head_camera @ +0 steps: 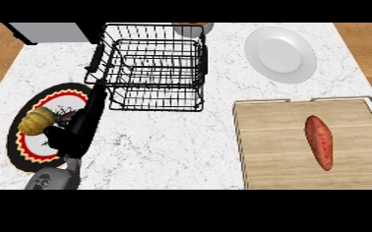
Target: Pick the sweet potato from the tray and place it in the tiered basket
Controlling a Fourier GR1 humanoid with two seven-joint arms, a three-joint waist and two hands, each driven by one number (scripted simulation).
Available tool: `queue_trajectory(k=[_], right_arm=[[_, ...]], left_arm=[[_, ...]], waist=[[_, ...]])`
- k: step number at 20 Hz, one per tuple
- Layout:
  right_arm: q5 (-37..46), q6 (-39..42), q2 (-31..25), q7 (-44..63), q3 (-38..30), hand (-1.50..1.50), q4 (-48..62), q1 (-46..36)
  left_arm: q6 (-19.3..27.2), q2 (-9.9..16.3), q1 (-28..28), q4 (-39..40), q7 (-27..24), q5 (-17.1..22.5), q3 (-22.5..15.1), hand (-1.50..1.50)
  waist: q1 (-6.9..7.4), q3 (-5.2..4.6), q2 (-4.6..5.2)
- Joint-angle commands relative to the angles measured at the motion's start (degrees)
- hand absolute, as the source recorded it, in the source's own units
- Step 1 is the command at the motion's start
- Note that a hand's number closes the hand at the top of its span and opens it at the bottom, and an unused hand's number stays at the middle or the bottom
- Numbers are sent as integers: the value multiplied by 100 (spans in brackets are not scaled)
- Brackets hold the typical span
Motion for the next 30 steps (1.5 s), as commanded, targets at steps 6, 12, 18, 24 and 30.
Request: queue_trajectory(k=[6,12,18,24,30], right_arm=[[-185,2066,-1434,633,80,-150,-142,110],[-209,1758,-1011,1542,-77,-150,-1085,401],[918,1004,-520,1515,-84,-150,-1348,786],[1454,1112,45,2079,755,-150,-756,122],[2111,986,838,1600,655,-150,-612,319]], left_arm=[[-198,-138,233,-163,71,-32,-206,0],[-261,-247,-19,-120,252,-167,-101,0],[-238,-421,156,-104,123,-240,-130,0],[-480,-322,-403,266,139,-246,107,0],[-303,-533,-195,-59,364,-484,89,0]], waist=[[103,-2,12],[63,-3,10],[54,0,9],[161,0,42],[122,2,26]])
